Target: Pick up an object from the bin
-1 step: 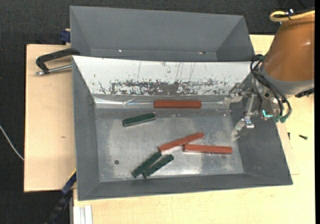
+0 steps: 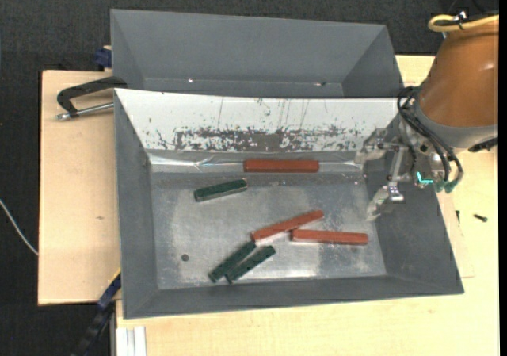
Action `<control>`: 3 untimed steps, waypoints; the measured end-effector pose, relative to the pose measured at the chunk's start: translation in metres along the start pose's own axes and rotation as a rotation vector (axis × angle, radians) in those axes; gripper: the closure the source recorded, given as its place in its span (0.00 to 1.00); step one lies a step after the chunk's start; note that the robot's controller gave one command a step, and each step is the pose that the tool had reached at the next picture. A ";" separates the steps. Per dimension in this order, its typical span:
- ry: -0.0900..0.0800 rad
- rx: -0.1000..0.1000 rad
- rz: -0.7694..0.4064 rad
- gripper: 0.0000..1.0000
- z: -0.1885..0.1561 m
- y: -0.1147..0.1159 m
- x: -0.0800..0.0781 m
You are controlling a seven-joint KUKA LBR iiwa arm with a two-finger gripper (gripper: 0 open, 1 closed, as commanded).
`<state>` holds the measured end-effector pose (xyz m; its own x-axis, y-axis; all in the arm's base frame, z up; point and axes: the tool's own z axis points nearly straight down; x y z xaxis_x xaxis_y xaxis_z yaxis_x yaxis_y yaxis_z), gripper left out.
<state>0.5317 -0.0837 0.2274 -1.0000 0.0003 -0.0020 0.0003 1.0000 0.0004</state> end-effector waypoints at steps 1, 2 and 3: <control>-0.008 0.002 -0.003 0.00 0.040 0.007 -0.001; -0.004 0.000 0.013 0.00 0.109 0.011 -0.006; 0.003 0.001 -0.022 1.00 0.151 0.006 -0.002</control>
Offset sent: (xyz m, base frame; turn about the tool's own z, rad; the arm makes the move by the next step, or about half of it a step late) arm 0.0092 0.0132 -0.1574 0.0257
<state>0.5337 -0.0776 0.0761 -0.9998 -0.0220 0.0007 -0.0220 0.9998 -0.0006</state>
